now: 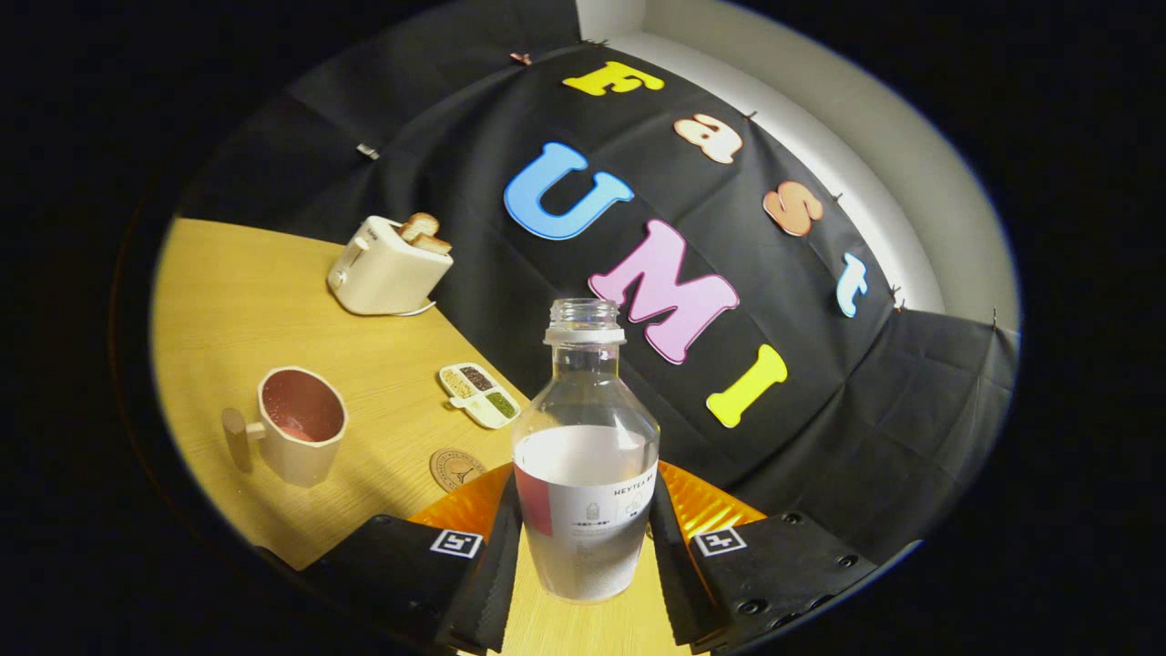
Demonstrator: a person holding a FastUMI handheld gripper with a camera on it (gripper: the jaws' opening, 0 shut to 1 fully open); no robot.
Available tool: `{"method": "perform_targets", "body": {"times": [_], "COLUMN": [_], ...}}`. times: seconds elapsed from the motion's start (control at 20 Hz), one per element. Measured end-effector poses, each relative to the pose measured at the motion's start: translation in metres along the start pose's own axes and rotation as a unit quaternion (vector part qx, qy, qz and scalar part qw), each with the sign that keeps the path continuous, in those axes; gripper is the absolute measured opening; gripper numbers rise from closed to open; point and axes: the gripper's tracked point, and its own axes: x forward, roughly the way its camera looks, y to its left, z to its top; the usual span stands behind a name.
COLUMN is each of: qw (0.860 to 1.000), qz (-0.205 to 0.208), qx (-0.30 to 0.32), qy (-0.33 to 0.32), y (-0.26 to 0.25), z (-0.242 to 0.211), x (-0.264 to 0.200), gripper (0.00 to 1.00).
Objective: Take the bottle from table, then pour the juice into the cup, finally place the bottle on the coaster
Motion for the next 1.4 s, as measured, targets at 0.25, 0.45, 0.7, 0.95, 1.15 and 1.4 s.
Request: {"method": "perform_targets", "body": {"times": [0.25,0.45,0.7,0.95,1.15,1.4], "qw": [0.993,0.979,0.960,0.942,0.931,0.915], "qz": [0.014,0.018,0.030,0.038,0.043,0.048], "qx": [-0.118,-0.202,-0.279,-0.334,-0.363,-0.400], "qy": [-0.003,0.006,-0.009,0.003,-0.001,-0.004], "y": [0.030,0.047,0.064,0.071,0.076,0.081], "z": [0.006,-0.004,-0.005,-0.016,-0.016,-0.020], "x": [0.003,0.007,0.011,0.015,0.015,0.020], "gripper": [0.69,0.68,0.68,0.69,0.68,0.68]}}
